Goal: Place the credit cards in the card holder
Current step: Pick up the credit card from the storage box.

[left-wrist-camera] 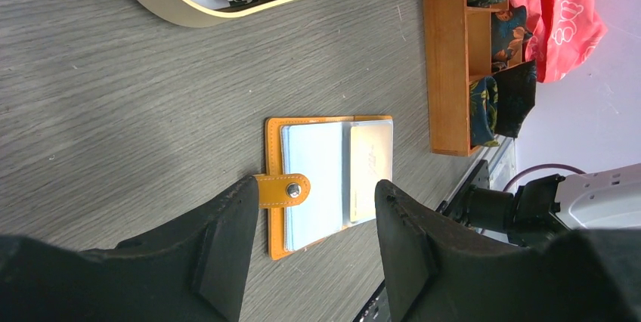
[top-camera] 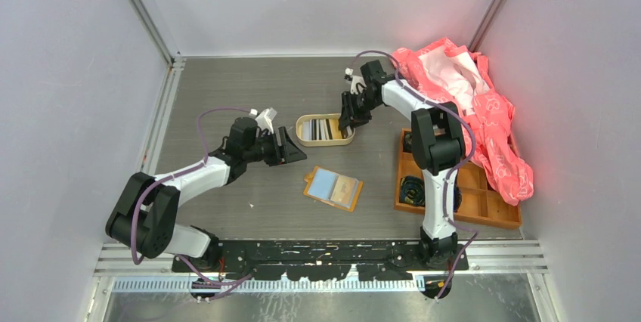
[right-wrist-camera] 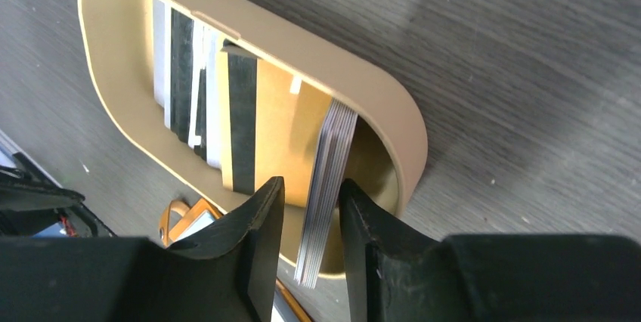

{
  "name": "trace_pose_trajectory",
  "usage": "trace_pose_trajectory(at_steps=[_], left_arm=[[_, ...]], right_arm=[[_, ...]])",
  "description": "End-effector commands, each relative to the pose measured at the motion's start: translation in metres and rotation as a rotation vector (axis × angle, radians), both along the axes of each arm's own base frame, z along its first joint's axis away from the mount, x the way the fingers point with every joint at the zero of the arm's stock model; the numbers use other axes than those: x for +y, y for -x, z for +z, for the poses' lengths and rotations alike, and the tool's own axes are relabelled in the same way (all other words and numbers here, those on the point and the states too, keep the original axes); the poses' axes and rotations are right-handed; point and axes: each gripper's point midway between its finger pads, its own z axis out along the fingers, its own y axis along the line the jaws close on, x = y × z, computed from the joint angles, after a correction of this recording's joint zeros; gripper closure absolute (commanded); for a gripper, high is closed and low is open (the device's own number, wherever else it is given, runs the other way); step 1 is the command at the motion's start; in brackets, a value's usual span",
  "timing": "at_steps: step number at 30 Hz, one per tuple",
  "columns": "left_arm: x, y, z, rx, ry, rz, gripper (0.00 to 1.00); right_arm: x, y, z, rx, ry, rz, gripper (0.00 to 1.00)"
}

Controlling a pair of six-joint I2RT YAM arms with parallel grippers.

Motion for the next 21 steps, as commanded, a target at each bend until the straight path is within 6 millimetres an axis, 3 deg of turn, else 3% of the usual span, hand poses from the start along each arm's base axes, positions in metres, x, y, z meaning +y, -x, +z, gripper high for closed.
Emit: trace_pose_trajectory(at_steps=[1, 6, 12, 16, 21], left_arm=[[-0.003, -0.003, 0.015, -0.047, 0.041, -0.013, 0.42], [-0.001, -0.001, 0.014, -0.047, 0.031, -0.008, 0.42], [0.0, 0.0, 0.014, -0.047, 0.03, -0.007, 0.42], [0.0, 0.001, 0.013, -0.048, 0.029, -0.007, 0.42], [0.001, 0.002, 0.014, -0.048, 0.03, -0.007, 0.42]], right_arm=[[0.0, -0.016, -0.001, -0.043, 0.07, -0.01, 0.62], [-0.001, -0.018, -0.003, -0.043, 0.078, -0.013, 0.74], [0.007, -0.018, 0.025, -0.058, -0.03, -0.006, 0.86], [0.008, -0.017, 0.036, -0.041, -0.109, -0.021, 0.87], [0.007, -0.015, 0.026, 0.007, -0.132, -0.035, 0.76]])
